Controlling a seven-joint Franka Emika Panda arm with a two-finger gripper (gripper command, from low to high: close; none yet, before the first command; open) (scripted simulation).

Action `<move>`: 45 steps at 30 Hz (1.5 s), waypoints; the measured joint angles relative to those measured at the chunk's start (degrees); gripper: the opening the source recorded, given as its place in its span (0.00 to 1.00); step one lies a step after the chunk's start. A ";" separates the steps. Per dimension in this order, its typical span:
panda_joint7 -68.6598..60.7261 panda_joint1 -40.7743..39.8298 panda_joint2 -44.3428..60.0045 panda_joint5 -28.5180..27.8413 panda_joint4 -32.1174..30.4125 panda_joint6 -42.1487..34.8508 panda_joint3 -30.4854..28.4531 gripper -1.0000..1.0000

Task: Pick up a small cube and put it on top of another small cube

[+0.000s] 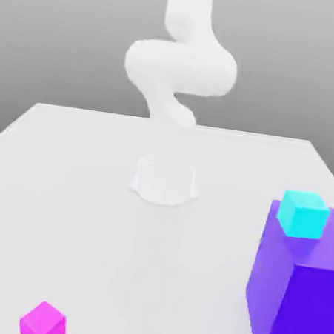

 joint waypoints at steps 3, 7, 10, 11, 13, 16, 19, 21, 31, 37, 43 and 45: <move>1.13 -1.07 6.54 0.04 -0.32 2.20 -0.64 0.50; 2.52 -2.39 14.89 0.17 -0.73 5.01 -1.56 0.50; 3.51 -3.29 21.11 0.34 -1.03 7.10 -2.36 0.50; 3.81 -3.58 23.19 0.43 -1.13 7.80 -2.63 0.50; 4.39 -4.19 27.34 0.65 -1.34 9.19 -3.16 0.50; 5.18 -4.99 33.58 1.10 -1.64 11.28 -4.07 0.50; 5.78 -6.51 39.82 1.79 -1.94 13.36 -4.70 0.50; 6.17 -7.34 43.99 2.30 -2.14 14.76 -4.98 0.50; 6.25 -10.47 64.84 5.87 -1.62 24.27 -4.95 0.50; 5.80 -11.07 68.36 6.51 -0.90 27.00 -4.22 0.00; 6.64 -10.46 63.42 5.39 -1.97 23.11 -5.08 0.00; 7.41 -9.75 59.38 4.73 -2.65 19.81 -5.19 0.00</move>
